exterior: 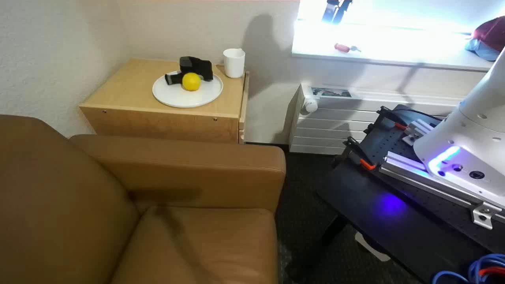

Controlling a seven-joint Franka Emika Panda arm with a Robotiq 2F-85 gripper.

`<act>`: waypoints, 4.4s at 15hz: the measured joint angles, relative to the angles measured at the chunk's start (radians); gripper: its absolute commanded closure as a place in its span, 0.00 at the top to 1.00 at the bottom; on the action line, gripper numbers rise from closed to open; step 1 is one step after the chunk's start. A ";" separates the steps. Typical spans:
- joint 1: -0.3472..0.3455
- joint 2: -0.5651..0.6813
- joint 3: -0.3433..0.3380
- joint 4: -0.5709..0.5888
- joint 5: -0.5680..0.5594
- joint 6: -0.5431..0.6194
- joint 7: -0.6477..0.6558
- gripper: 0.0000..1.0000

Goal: Take the object and put it on the window seal

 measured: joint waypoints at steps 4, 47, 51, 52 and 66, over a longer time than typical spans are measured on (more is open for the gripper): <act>0.000 0.000 0.000 0.000 0.000 0.000 0.000 1.00; -0.038 1.073 0.099 0.951 -0.063 0.361 1.309 1.00; -0.027 1.130 0.088 1.021 -0.064 0.362 1.373 1.00; -0.027 1.129 0.088 1.021 -0.064 0.362 1.374 1.00; -0.007 1.506 -0.012 1.422 -0.068 0.291 1.872 1.00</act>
